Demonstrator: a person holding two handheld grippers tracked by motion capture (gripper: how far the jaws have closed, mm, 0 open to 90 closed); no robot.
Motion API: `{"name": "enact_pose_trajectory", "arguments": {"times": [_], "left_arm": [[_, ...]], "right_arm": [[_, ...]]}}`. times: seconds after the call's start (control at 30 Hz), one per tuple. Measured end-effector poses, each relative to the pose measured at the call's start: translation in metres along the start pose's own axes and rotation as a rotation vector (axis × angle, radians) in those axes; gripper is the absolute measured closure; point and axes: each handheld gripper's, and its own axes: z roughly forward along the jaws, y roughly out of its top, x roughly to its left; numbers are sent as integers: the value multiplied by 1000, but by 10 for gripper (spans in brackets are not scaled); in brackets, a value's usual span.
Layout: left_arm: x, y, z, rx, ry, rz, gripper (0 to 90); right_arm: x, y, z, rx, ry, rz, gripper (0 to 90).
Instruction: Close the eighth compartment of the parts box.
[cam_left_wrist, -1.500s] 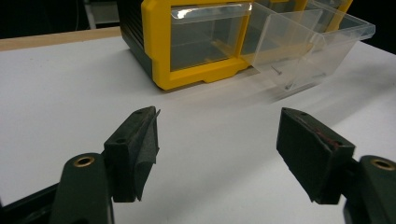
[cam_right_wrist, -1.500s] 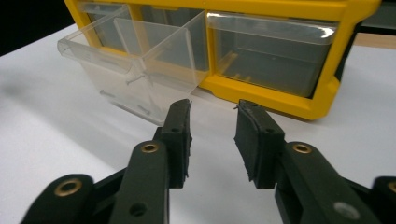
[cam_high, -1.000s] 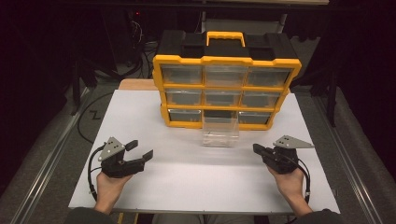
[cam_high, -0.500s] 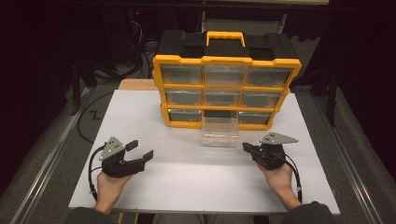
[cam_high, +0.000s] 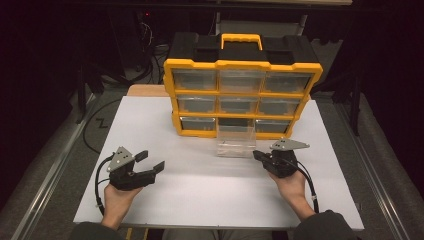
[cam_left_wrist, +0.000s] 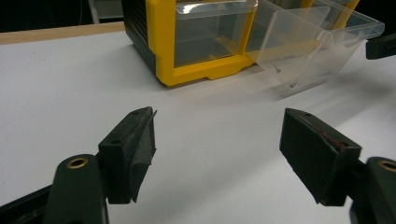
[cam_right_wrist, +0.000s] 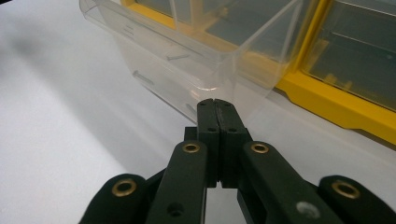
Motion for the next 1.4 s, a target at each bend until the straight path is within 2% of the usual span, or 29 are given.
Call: {"name": "enact_pose_trajectory", "arguments": {"times": [0.5,0.73,0.8,1.4], "left_arm": [[0,0,1,2,-5,-1,273],[0,0,1,9,-9,-2,272],[0,0,2,10,-8,-4,272],[0,0,3,11,-18,-4,274]], "right_arm": [[2,5,7,15,1,8,900],[2,8,9,18,0,-2,900],[2,9,10,21,1,8,900],[3,18,16,52,-2,-12,900]]}}
